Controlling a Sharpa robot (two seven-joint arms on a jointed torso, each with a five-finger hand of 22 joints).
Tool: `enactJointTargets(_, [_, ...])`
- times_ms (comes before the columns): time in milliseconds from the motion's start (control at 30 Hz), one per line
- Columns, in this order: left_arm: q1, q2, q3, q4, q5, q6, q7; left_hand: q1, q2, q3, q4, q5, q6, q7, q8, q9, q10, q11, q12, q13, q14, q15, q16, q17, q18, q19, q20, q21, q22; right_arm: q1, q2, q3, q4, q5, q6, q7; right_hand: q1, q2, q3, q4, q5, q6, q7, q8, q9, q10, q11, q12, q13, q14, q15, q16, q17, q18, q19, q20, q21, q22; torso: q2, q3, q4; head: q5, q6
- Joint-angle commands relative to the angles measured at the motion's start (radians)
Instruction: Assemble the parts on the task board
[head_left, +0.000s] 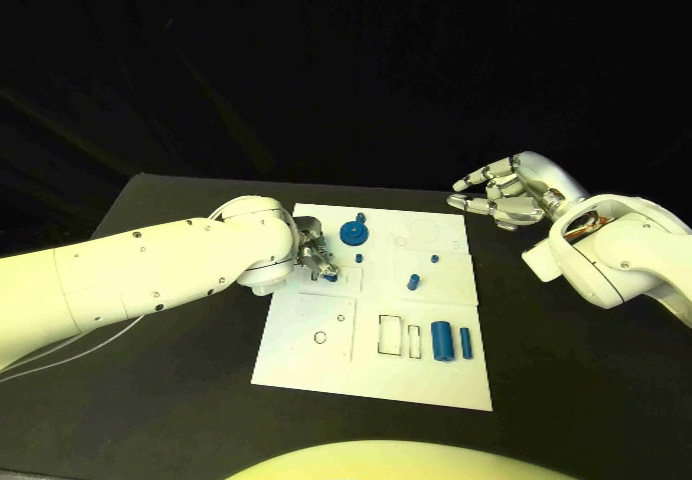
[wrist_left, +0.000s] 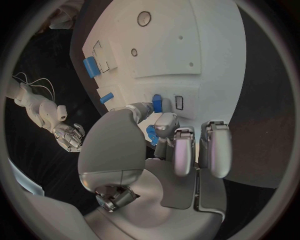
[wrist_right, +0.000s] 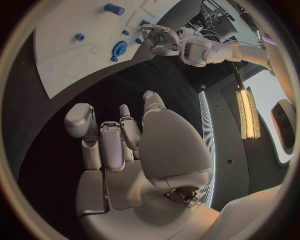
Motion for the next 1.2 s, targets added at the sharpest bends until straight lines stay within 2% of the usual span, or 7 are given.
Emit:
enactJointTargets(33, [-0.002, 0.002, -0.001, 0.0, 0.012, 0.024, -0.035, -0.03, -0.005, 0.121, -0.119, -0.006, 0.003, -0.014, 0.004, 0.004, 0.006, -0.003, 0.001, 0.002, 0.106, -0.009, 0.002, 0.263, -0.015, 0.038, -0.011, 0.005, 0.117, -0.001, 0.001, 0.0, 0.001, -0.012, 0.013, -0.001, -0.005, 0.003, -0.007, -0.001, 0.004, 0.0, -0.005, 0.006, 0.001, -0.007, -0.002, -0.004, -0.001, 0.035, -0.01, -0.004, -0.002, 0.009, 0.0, -0.005, -0.004, -0.001, 0.0, -0.0002, -0.0006, 0.0, -0.001])
enactJointTargets(167, [-0.002, 0.002, -0.001, -0.003, 0.013, 0.025, -0.036, -0.051, -0.009, 0.098, -0.103, -0.009, 0.009, -0.018, 0.004, 0.007, 0.009, -0.007, 0.005, 0.005, 0.106, -0.012, 0.002, 0.263, -0.015, 0.037, -0.014, 0.005, 0.116, -0.001, 0.0, 0.0, 0.001, -0.012, 0.012, -0.001, -0.006, 0.003, -0.008, -0.001, 0.004, 0.0, -0.005, 0.007, 0.001, -0.007, -0.002, -0.004, -0.002, 0.034, -0.01, -0.004, -0.002, 0.009, 0.0, -0.005, -0.005, -0.002, 0.0, -0.0002, 0.0, 0.0, -0.003])
enactJointTargets(667, [-0.002, 0.004, -0.001, -0.009, 0.014, 0.026, -0.036, -0.07, -0.018, 0.071, -0.087, -0.011, 0.019, -0.023, 0.003, 0.009, 0.009, -0.01, 0.007, 0.006, 0.106, -0.015, 0.002, 0.263, -0.015, 0.038, -0.017, 0.005, 0.117, -0.001, -0.001, 0.0, 0.002, -0.012, 0.011, -0.001, -0.008, 0.003, -0.011, -0.001, 0.001, -0.001, -0.005, 0.007, 0.001, -0.007, -0.002, -0.004, -0.002, 0.035, -0.01, -0.005, -0.002, 0.009, 0.0, -0.005, -0.006, -0.002, 0.0, -0.0002, -0.0002, -0.002, -0.005])
enactJointTargets(867, [-0.002, 0.005, -0.001, -0.012, 0.014, 0.024, -0.036, -0.093, -0.028, 0.012, -0.06, -0.014, 0.028, -0.025, 0.001, 0.012, 0.009, -0.012, 0.013, 0.011, 0.106, -0.017, 0.002, 0.263, -0.015, 0.037, -0.02, 0.003, 0.114, -0.001, -0.001, 0.0, 0.002, -0.012, 0.011, -0.001, -0.01, 0.004, -0.013, -0.002, -0.002, -0.001, -0.005, 0.007, 0.002, -0.007, -0.002, -0.004, -0.002, 0.034, -0.01, -0.006, -0.003, 0.01, -0.001, -0.005, -0.009, -0.003, -0.001, 0.0, 0.0004, -0.001, -0.004])
enactJointTargets(1200, [-0.002, 0.006, -0.001, -0.015, 0.014, 0.025, -0.037, -0.097, -0.024, -0.039, -0.039, -0.014, 0.034, -0.025, -0.003, 0.013, 0.008, -0.013, 0.015, 0.012, 0.106, -0.018, 0.002, 0.263, -0.015, 0.037, -0.021, 0.003, 0.116, -0.001, -0.001, 0.0, 0.002, -0.012, 0.01, -0.001, -0.011, 0.004, -0.014, -0.002, -0.003, -0.001, -0.005, 0.008, 0.002, -0.008, -0.002, -0.005, -0.003, 0.034, -0.01, -0.007, -0.005, 0.01, -0.001, -0.005, -0.01, -0.004, 0.0, 0.0001, 0.0, -0.003, -0.007])
